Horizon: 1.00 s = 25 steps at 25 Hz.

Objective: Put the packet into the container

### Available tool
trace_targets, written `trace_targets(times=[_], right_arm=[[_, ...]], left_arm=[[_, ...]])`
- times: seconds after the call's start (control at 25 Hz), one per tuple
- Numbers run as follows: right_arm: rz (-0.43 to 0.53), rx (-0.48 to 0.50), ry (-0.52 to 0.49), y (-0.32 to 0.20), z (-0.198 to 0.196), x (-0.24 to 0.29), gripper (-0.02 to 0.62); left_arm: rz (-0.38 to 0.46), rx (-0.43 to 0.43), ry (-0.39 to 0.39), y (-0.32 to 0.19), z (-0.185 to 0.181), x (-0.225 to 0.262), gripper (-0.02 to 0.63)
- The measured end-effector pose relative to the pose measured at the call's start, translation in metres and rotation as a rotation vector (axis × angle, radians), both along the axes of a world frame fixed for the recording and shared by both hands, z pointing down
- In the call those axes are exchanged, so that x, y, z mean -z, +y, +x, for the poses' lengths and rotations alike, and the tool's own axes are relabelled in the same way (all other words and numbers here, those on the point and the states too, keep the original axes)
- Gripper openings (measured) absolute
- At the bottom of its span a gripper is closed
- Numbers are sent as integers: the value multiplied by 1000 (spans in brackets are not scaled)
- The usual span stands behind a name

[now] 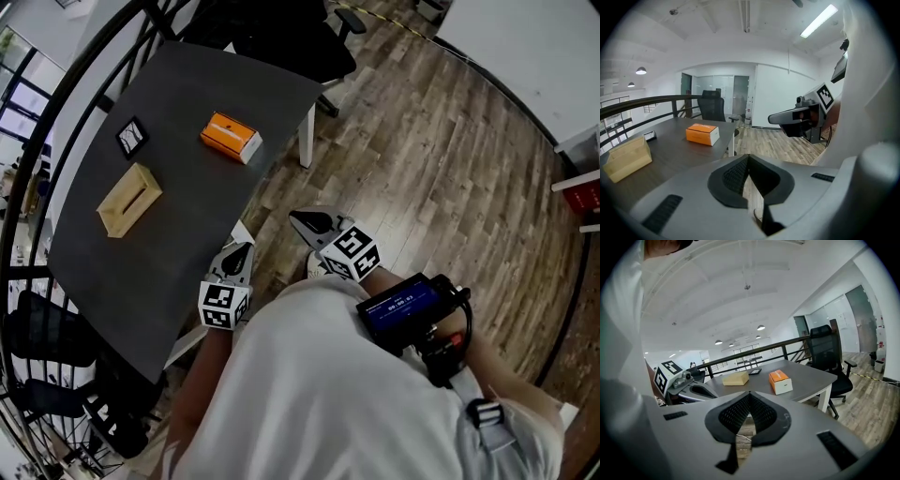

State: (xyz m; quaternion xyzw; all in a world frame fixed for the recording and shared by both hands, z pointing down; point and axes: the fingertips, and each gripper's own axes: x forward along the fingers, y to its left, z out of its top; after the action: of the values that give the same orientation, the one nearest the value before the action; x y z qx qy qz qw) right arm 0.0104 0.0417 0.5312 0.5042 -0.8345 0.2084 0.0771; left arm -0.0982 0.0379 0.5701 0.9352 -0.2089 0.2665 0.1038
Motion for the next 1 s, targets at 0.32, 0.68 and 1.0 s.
trace_targets(times=[0.32,0.68,1.0], right_arm=[[1,6,-20,-36,46,-1,8],[3,2,-41,-54,62,2,8],[-1,-23,-47,-65,70,-2,8]], left_arm=[[13,0,-23,-41,47,4,9],[45,7,-53,-70,56,13,9],[64,-27,-75,-82,60,11,9]])
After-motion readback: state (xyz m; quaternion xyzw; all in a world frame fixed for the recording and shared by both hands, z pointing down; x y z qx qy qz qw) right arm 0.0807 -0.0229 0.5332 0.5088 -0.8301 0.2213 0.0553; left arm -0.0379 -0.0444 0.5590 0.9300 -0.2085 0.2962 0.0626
